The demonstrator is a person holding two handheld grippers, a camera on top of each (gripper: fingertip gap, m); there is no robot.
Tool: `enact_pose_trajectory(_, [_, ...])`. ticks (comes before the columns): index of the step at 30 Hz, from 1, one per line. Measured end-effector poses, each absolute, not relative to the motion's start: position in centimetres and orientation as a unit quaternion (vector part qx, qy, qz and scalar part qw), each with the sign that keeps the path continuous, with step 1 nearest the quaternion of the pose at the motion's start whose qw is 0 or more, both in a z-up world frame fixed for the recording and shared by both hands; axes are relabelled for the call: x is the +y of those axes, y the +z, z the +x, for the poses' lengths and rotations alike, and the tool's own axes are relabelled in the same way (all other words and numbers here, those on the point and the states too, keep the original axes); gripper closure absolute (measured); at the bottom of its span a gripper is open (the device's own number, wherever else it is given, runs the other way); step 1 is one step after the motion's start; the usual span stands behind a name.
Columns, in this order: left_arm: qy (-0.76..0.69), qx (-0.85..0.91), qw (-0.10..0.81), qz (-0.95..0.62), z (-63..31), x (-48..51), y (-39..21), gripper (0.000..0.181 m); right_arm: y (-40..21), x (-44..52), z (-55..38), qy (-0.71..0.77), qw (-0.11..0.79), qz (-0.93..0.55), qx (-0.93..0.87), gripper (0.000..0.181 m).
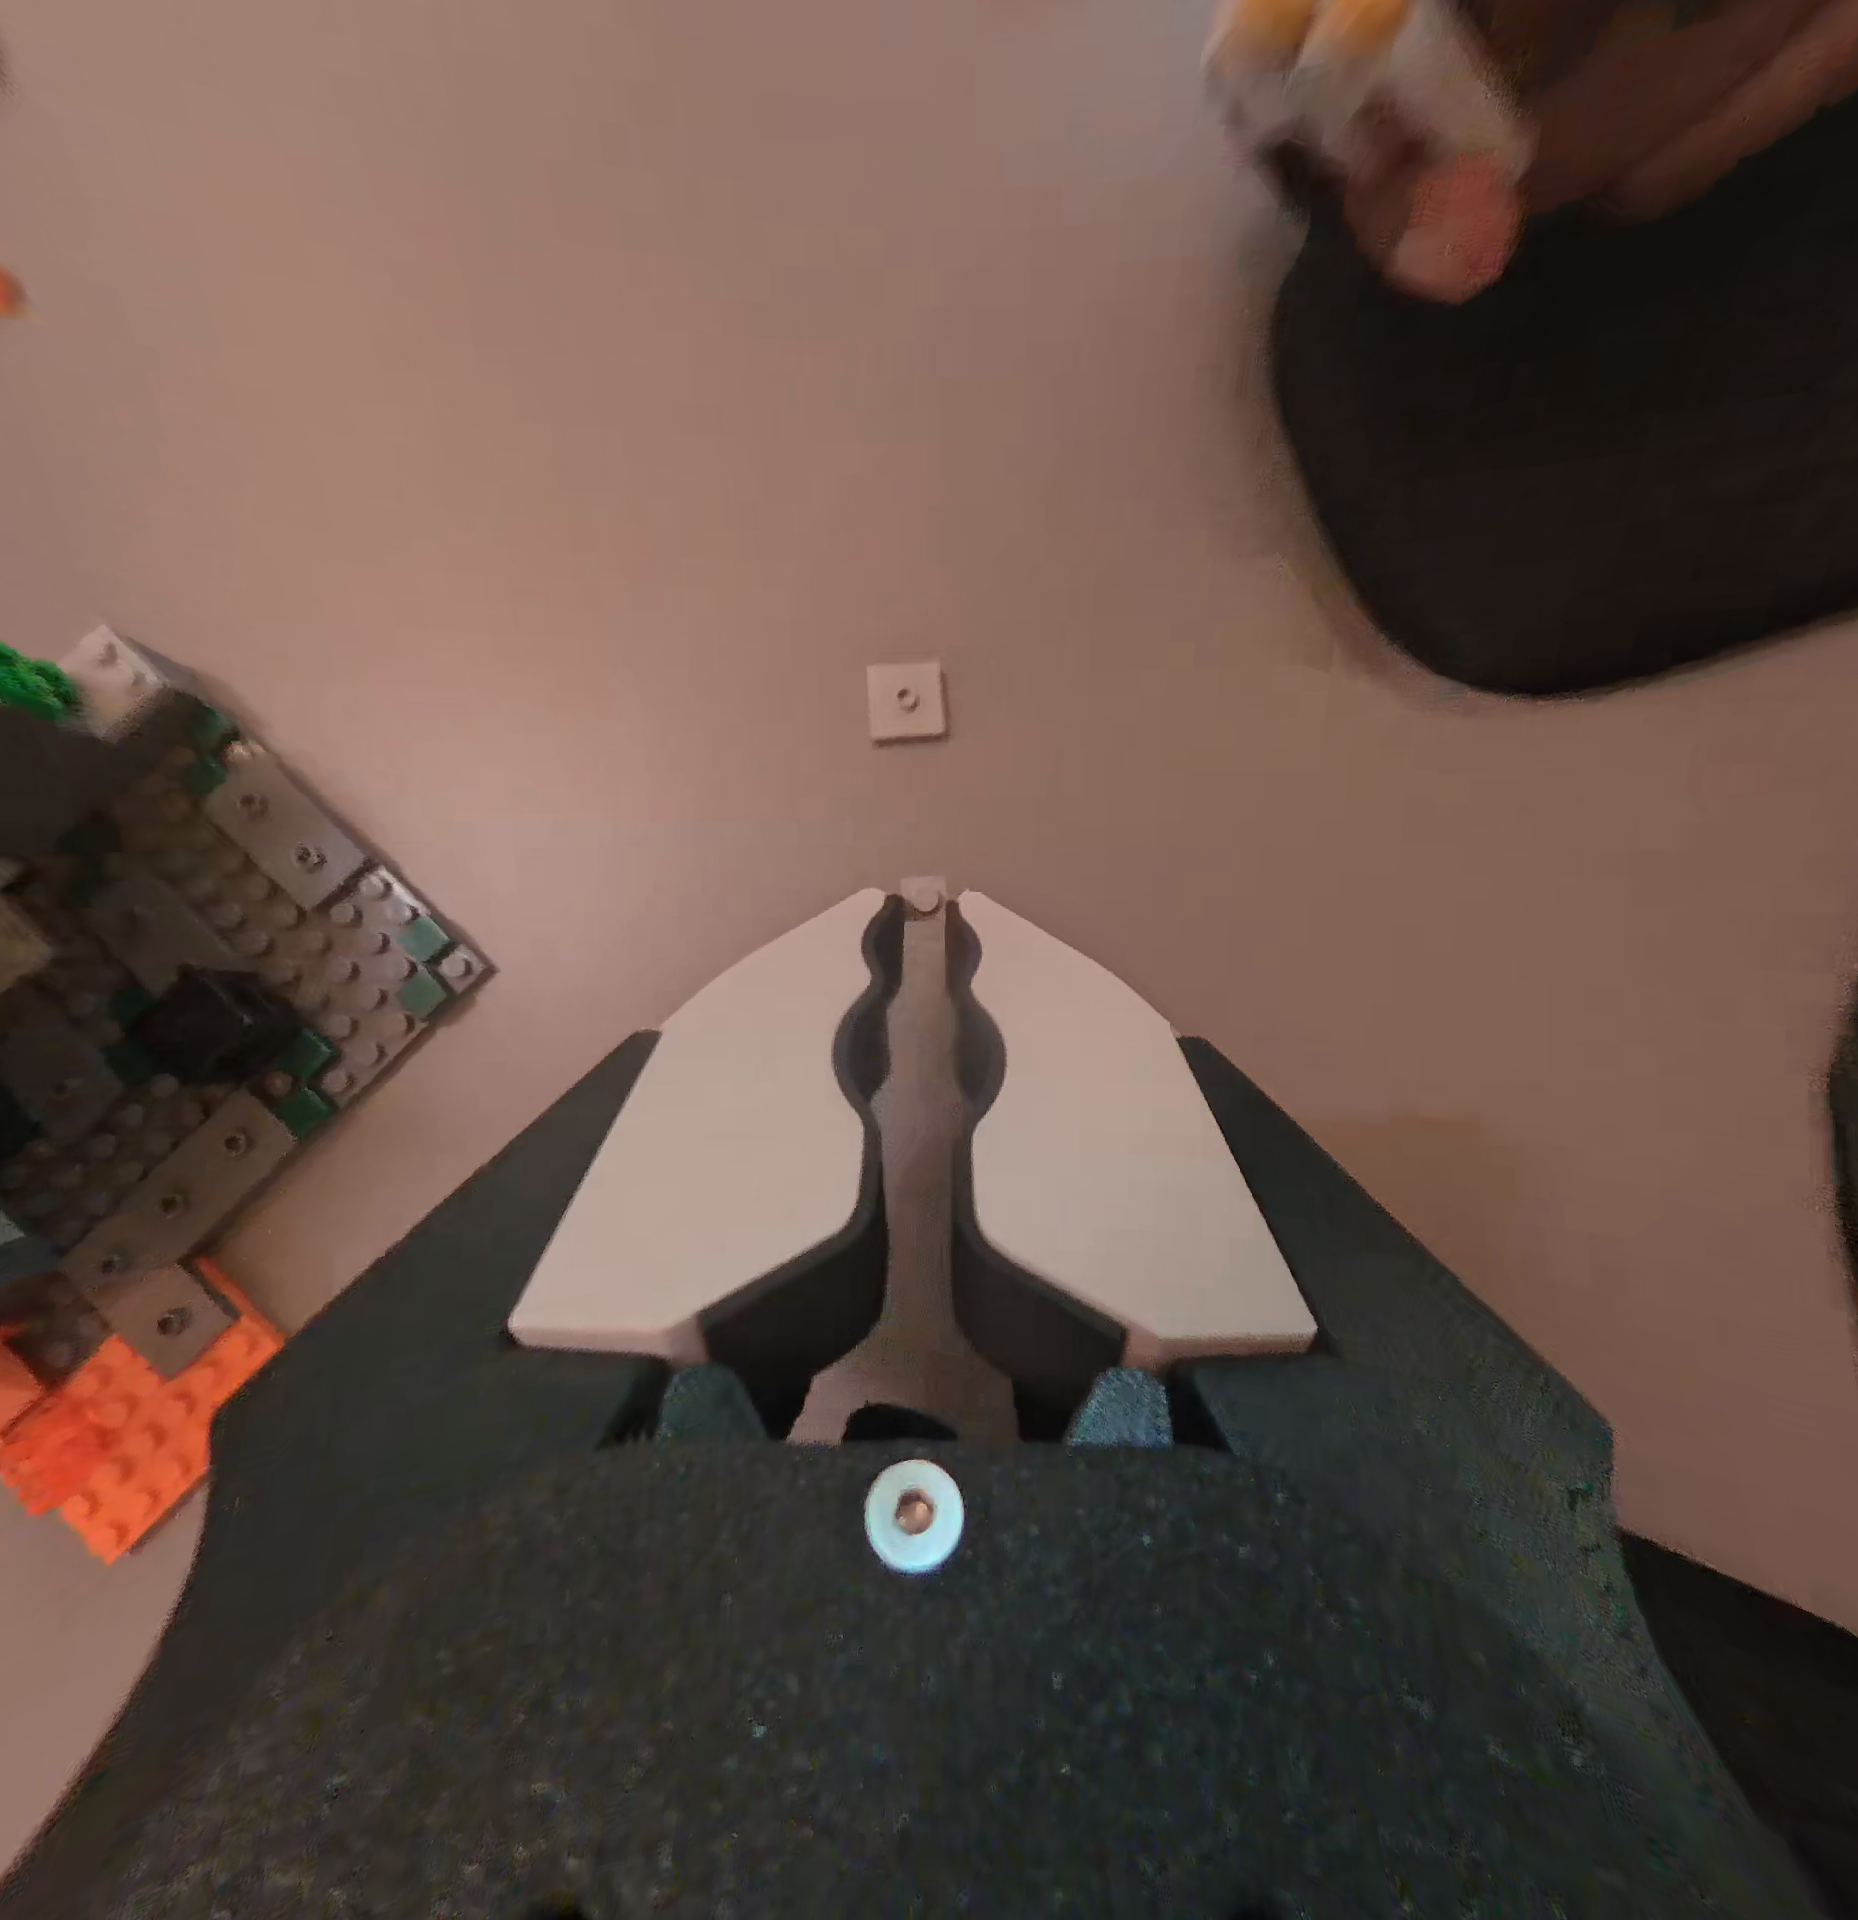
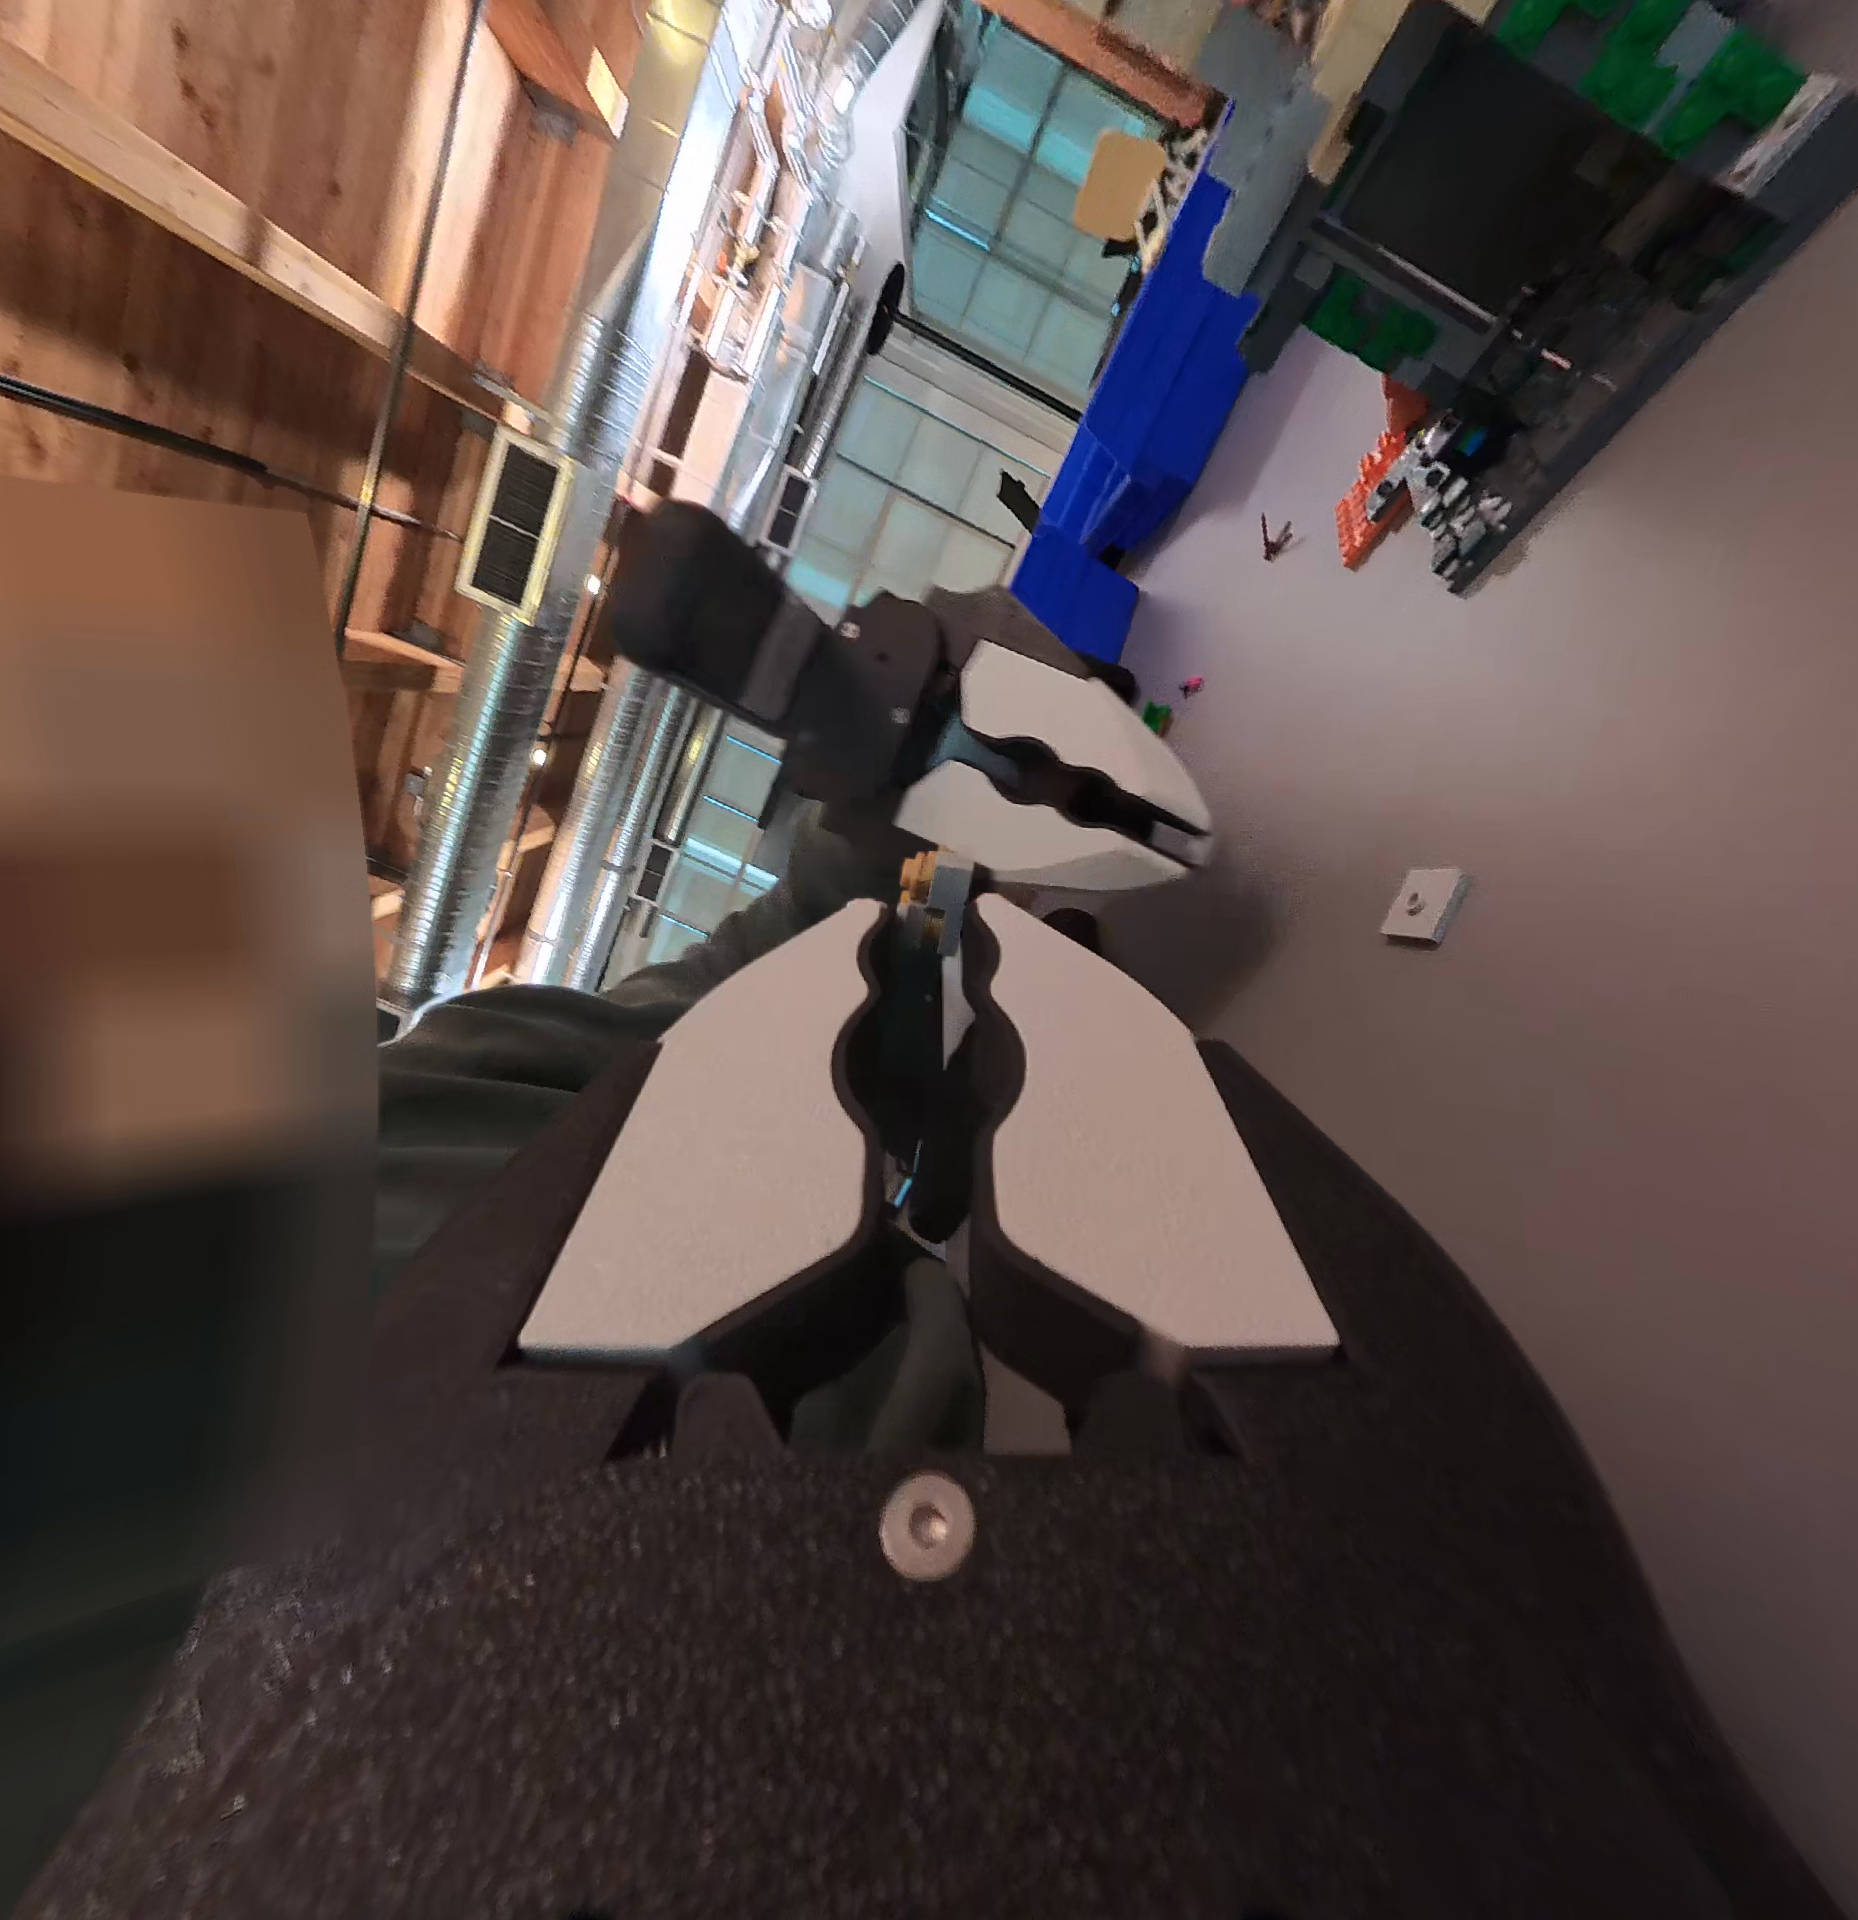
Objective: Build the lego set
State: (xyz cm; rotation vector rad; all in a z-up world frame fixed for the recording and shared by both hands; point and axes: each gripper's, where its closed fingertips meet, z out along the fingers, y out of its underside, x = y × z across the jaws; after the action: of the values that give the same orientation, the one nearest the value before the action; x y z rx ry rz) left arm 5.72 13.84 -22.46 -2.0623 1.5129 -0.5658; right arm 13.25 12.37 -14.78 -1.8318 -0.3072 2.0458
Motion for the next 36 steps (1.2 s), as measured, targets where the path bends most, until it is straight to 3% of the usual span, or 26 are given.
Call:
enact_pose_trajectory(8, [-0.203,0.607,0.294,-0.71,7.5,11.8,-15.9,0.174,-16.2,10.6,9.4,0.71,0.142,-0.682,-0.104,0.17])
enact_pose_trajectory(36, [-0.198,0.655,0.231,-0.692,8.1,9.7,-16.2,0.174,-16.0,9.0,7.8,0.737,0.113,-0.661,-0.086,0.17])
